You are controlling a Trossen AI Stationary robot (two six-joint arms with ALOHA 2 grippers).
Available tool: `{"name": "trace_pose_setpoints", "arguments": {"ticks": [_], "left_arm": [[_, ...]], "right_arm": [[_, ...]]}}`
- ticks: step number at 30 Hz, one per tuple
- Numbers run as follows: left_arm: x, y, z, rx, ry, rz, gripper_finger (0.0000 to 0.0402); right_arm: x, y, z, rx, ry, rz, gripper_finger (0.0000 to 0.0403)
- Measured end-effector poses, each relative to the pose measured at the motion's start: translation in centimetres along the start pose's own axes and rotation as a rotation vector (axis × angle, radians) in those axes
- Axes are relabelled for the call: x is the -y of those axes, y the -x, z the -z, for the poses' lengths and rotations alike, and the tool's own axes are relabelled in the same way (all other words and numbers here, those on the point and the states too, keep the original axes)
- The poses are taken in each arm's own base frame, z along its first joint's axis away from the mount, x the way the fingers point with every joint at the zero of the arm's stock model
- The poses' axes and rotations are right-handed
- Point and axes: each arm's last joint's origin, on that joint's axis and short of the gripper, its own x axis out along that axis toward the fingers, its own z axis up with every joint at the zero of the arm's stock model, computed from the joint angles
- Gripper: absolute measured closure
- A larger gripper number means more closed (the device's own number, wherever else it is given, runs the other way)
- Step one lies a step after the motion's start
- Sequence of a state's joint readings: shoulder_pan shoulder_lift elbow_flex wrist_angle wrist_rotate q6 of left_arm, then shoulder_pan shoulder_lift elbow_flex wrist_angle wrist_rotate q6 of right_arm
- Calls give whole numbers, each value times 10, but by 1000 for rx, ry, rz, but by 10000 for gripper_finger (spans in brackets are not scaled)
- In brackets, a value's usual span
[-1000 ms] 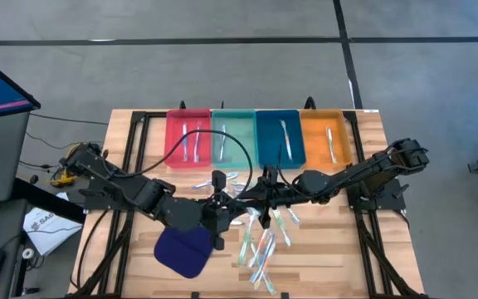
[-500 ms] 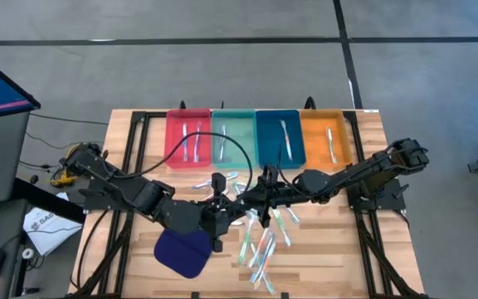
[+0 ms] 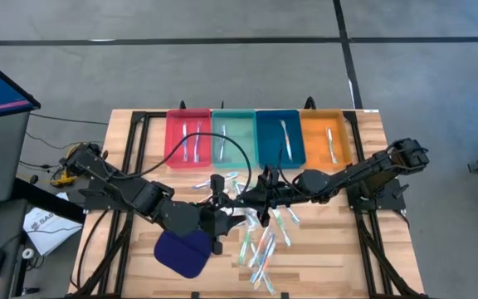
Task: Pick & Place Toothbrushes
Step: Put the green toothbrush into the orange bin
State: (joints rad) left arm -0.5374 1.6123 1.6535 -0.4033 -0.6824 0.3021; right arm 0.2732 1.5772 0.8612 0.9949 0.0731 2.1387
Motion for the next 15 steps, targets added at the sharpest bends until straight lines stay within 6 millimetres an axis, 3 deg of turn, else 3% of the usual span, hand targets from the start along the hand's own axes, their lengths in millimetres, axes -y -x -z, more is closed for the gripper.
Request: {"name": "trace_pose_setpoints", "arguments": {"ticks": [15], "left_arm": [[18,20,-5,-10,98,-76,147]], "right_arm": [[0,0,-2,6,29,1,372]]}}
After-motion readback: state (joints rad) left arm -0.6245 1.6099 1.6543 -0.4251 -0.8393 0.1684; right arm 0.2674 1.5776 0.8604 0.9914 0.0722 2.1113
